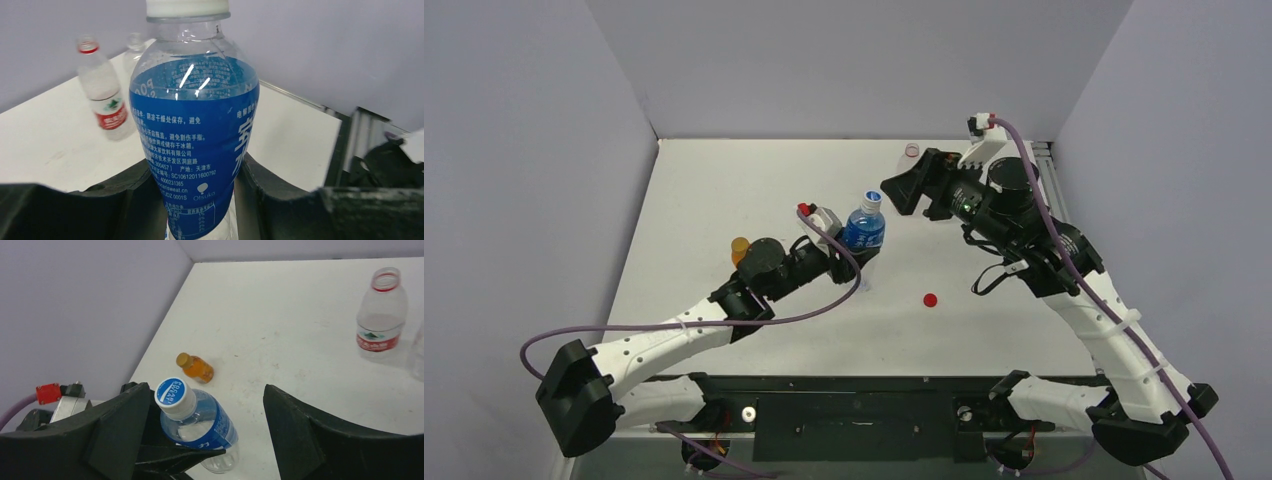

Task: Screw on the bottle caps
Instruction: Screw the bottle cap onto the plastic bottle.

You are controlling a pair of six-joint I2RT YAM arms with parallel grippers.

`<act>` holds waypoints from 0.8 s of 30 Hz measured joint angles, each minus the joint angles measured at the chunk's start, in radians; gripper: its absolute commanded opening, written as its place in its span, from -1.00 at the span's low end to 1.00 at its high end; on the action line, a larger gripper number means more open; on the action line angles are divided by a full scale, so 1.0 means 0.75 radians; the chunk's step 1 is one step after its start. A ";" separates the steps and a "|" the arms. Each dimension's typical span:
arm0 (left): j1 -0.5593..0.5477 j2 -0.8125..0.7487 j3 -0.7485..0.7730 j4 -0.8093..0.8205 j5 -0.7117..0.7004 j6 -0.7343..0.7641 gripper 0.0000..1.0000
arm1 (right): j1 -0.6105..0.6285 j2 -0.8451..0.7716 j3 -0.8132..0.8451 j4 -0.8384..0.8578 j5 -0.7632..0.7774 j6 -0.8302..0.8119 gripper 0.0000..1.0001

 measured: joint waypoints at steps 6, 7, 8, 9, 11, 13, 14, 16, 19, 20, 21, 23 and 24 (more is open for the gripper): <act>0.061 -0.043 0.000 -0.009 0.342 -0.137 -1.00 | -0.009 0.003 -0.111 0.190 -0.287 0.002 0.59; 0.065 -0.044 0.000 -0.009 0.371 -0.148 -1.00 | 0.001 0.004 -0.128 0.212 -0.303 0.007 0.59; 0.066 -0.044 0.000 -0.009 0.401 -0.161 -1.00 | 0.011 0.008 -0.142 0.232 -0.313 0.017 0.59; 0.066 -0.044 0.000 -0.009 0.428 -0.174 -1.00 | 0.025 0.014 -0.151 0.249 -0.320 0.022 0.59; 0.066 -0.044 0.000 -0.009 0.473 -0.193 -1.00 | 0.064 0.030 -0.157 0.278 -0.325 0.030 0.59; 0.066 -0.044 0.000 -0.009 0.508 -0.208 -1.00 | 0.107 0.042 -0.158 0.302 -0.324 0.031 0.59; 0.067 -0.044 -0.001 -0.009 0.520 -0.214 -1.00 | 0.123 0.045 -0.158 0.310 -0.321 0.031 0.59; 0.067 -0.044 0.000 -0.009 0.540 -0.223 -1.00 | 0.148 0.047 -0.158 0.323 -0.316 0.031 0.59; 0.068 -0.044 -0.001 -0.009 0.558 -0.242 -1.00 | 0.155 0.047 -0.158 0.344 -0.304 0.032 0.59; 0.069 -0.044 -0.001 -0.008 0.561 -0.245 -1.00 | 0.155 0.047 -0.158 0.349 -0.300 0.032 0.59; 0.069 -0.044 0.000 -0.008 0.563 -0.248 -1.00 | 0.155 0.047 -0.158 0.350 -0.298 0.032 0.59; 0.073 -0.044 0.000 -0.008 0.565 -0.254 -1.00 | 0.155 0.047 -0.158 0.356 -0.295 0.032 0.59; 0.076 -0.044 0.000 -0.007 0.565 -0.256 -1.00 | 0.155 0.047 -0.158 0.356 -0.294 0.032 0.59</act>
